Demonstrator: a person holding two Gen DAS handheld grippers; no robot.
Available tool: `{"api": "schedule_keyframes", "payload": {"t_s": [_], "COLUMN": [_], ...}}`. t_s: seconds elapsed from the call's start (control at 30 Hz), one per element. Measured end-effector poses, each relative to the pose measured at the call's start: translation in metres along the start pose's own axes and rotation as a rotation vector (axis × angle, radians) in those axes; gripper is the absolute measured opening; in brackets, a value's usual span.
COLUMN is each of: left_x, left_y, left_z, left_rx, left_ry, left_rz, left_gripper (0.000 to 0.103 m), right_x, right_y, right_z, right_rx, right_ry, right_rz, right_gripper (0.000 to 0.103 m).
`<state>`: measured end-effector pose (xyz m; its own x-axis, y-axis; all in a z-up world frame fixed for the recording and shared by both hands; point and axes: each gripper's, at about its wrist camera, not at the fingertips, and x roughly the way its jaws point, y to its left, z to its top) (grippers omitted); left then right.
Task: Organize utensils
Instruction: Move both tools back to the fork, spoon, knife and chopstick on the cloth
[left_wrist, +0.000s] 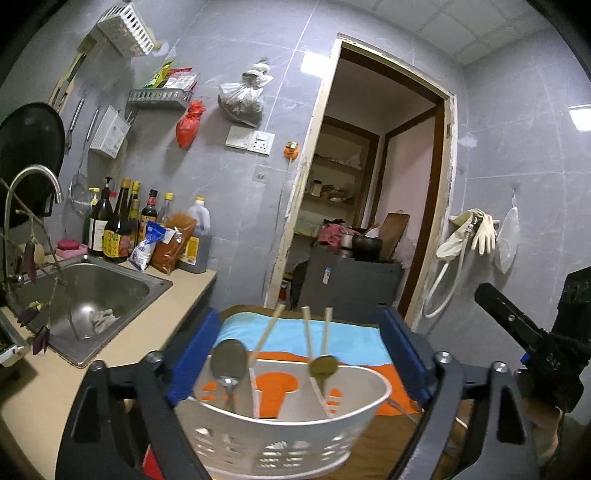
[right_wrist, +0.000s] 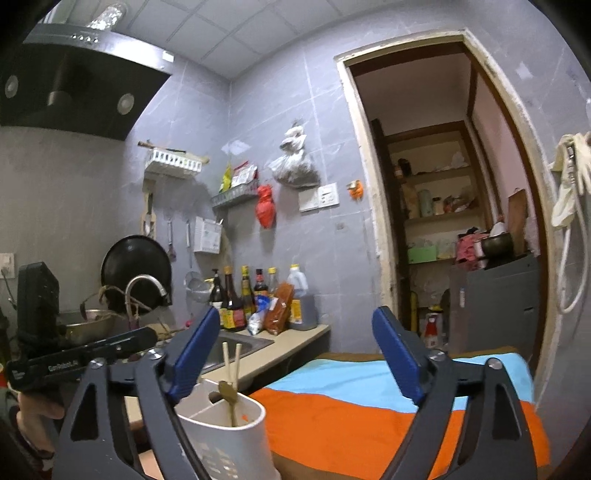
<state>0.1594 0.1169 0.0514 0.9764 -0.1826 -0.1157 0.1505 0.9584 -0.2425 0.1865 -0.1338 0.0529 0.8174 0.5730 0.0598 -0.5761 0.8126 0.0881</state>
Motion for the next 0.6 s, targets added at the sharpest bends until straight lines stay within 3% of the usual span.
{"api": "schedule_keyframes", "payload": {"t_s": [0.1,0.6], "left_x": [-0.002,0.023], "left_y": [-0.018,-0.111], "left_z": [0.001,-0.022], "left_rx": [0.014,0.118], "left_ry": [0.002,0.067], "left_rz": [0.006,-0.107], "left_gripper": [0.096,0.098], "right_x": [-0.02,-0.111], "right_y": [-0.01,-0.056], "right_z": [0.007,0.03], "right_rx": [-0.003,-0.027], "right_ry": [-0.004,0.019], "right_rz": [-0.028,-0.153], "right_gripper": [0.102,0.103]}}
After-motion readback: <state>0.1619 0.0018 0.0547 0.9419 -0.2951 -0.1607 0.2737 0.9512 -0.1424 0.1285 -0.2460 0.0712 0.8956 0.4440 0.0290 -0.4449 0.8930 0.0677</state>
